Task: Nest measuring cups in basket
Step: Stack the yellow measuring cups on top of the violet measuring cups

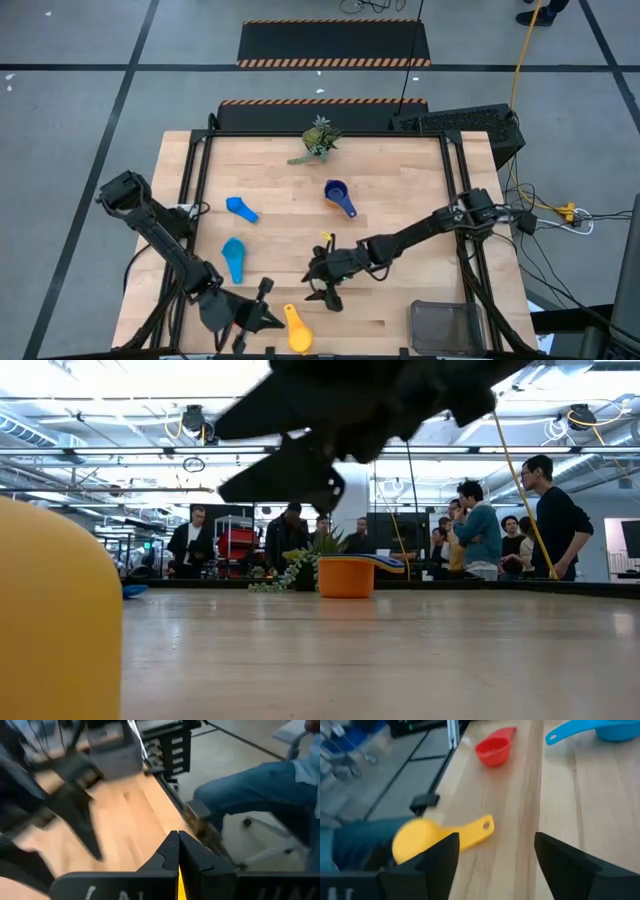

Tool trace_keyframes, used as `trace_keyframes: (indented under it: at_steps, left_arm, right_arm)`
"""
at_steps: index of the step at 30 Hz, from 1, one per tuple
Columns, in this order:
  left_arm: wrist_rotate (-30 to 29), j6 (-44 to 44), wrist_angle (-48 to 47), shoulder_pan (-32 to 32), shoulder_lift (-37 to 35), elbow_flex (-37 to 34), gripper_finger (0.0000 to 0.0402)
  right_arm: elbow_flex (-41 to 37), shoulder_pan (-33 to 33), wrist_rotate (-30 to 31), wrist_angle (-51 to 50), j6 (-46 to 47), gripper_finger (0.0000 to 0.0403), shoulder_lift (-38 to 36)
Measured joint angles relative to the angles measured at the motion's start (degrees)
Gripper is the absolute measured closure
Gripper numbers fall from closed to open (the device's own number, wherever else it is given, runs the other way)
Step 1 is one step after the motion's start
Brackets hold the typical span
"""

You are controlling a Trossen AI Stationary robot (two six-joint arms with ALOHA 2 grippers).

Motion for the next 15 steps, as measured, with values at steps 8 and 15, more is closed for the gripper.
trace_keyframes:
  at_steps: [8, 15]
  left_arm:
    - [0.0, -15.3, -0.9, -0.5, 10.7, -0.1, 0.0401]
    - [1.4, -19.5, -1.3, 1.1, 16.3, -0.1, 0.0401]
  right_arm:
    - [1.5, -1.6, -2.1, -0.8, -0.1, 0.015, 1.2]
    - [1.5, -1.2, -2.1, -3.6, -0.3, 0.0153, 1.3]
